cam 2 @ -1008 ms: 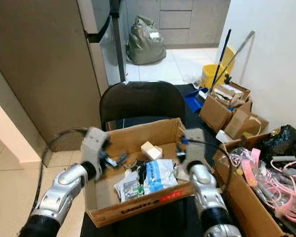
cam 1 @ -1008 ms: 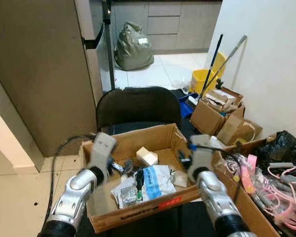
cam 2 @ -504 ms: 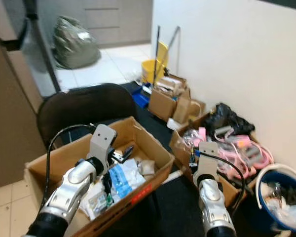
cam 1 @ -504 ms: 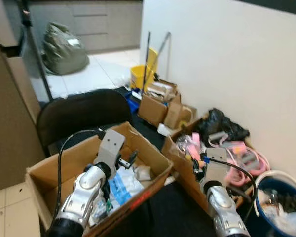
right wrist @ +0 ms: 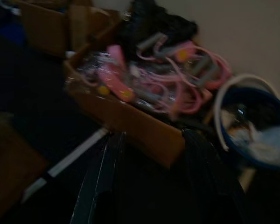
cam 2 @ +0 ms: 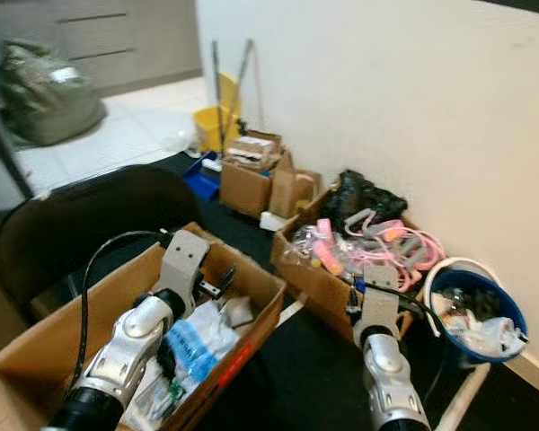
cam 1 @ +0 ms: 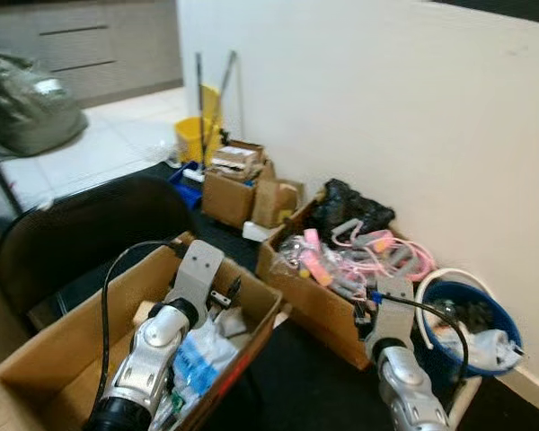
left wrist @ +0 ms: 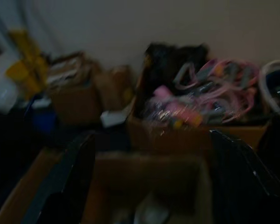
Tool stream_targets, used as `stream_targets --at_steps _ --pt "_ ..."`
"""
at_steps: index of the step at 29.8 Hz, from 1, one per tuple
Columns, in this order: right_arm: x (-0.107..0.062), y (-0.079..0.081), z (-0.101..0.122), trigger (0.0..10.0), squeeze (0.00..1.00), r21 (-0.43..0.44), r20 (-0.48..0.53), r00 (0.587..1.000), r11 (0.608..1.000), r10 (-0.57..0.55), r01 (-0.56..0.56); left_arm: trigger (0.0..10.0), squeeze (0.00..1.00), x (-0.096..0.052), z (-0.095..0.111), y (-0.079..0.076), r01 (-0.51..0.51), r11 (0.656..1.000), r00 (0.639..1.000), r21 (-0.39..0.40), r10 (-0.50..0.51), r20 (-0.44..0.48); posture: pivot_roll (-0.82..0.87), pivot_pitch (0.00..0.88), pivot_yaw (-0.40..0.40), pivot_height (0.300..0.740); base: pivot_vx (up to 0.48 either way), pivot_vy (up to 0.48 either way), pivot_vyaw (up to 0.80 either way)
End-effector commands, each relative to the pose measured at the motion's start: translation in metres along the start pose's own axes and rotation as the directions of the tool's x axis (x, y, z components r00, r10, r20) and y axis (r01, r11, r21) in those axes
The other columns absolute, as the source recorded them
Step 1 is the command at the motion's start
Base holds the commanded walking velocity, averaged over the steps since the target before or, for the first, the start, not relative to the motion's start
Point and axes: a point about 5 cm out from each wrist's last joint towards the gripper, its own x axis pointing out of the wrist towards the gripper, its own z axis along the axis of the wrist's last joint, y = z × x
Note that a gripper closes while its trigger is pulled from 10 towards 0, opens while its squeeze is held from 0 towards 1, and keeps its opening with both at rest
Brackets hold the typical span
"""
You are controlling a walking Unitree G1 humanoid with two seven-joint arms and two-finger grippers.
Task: Picking trash to rubbish bin
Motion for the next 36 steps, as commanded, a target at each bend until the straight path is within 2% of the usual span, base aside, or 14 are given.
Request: stream_targets --at_steps 1,9,16,25,36 --pt "-0.002 0.001 -0.008 10.0 0.0 0.015 -0.044 0.999 1.0 -0.003 0.004 10.0 0.0 -0.001 -0.007 -0.001 0.016 1.0 1.0 0.011 -0.016 -0.025 -0.07 0.022 0.014 0.74 0.0 0.0 -0.8" --pt "-0.005 -0.004 -0.012 10.0 0.0 0.023 -0.06 0.998 0.999 -0.031 0.033 10.0 0.0 0.004 -0.004 -0.004 0.054 0.998 0.998 0.027 -0.053 -0.018 -0.09 0.033 0.04 0.74 0.0 0.0 -0.8" --pt "-0.007 -0.003 -0.013 10.0 0.0 0.022 -0.055 0.998 0.999 -0.028 0.029 10.0 0.0 0.008 -0.004 -0.006 0.038 0.999 0.999 -0.025 -0.039 -0.033 -0.09 0.041 0.038 0.74 0.0 0.0 -0.8" --pt "-0.005 0.004 -0.011 10.0 0.0 0.019 -0.057 0.998 1.0 -0.001 0.002 10.0 0.0 0.008 -0.005 -0.008 0.054 0.998 0.998 -0.012 -0.054 -0.036 -0.06 0.048 0.025 0.74 0.0 0.0 -0.8" --pt "-0.005 0.004 -0.01 10.0 0.0 0.02 -0.06 0.998 1.0 -0.005 0.007 10.0 0.0 0.006 -0.006 -0.007 0.052 0.999 0.998 -0.013 -0.052 -0.045 -0.07 0.048 0.03 0.74 0.0 0.0 -0.8"
